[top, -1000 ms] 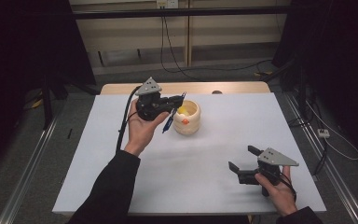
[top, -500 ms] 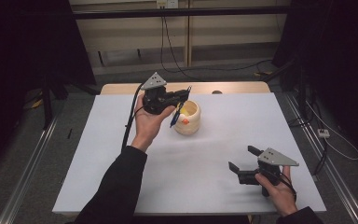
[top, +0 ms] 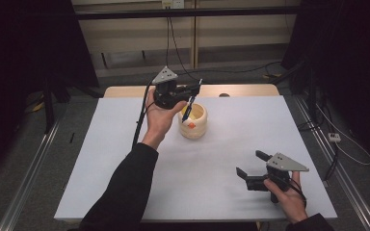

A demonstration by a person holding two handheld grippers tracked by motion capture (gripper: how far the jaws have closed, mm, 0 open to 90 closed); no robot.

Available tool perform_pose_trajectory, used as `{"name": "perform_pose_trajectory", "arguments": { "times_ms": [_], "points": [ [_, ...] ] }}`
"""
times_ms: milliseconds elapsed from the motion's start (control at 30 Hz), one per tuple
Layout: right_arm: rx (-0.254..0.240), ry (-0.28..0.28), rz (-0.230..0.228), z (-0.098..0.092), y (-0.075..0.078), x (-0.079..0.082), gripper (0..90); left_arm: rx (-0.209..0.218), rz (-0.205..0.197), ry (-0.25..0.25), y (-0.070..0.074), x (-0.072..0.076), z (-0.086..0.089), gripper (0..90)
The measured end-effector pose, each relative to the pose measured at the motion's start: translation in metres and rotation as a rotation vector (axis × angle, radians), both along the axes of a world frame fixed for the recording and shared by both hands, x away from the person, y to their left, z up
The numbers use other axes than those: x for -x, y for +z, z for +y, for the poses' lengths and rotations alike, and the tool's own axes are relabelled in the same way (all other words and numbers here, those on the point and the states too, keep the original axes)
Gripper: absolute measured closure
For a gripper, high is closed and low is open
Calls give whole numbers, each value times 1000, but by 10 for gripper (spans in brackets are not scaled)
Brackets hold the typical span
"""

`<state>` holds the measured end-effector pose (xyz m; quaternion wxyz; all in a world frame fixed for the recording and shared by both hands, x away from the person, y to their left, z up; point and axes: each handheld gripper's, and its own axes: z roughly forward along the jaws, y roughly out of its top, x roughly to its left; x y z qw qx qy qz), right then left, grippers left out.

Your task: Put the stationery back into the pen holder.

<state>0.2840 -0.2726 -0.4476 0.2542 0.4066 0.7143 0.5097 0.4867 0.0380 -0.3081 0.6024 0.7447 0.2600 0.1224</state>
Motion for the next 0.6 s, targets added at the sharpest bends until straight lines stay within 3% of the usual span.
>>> {"name": "perform_pose_trajectory", "arguments": {
  "times_ms": [267, 600],
  "points": [
    [1, 0, 2, 0, 0, 0, 43, -18, -46, 2, 6, -3, -8, 809],
    [-2, 1, 2, 0, 0, 0, 42, -34, -28, 29, -4, -15, -20, 808]
  ]
}}
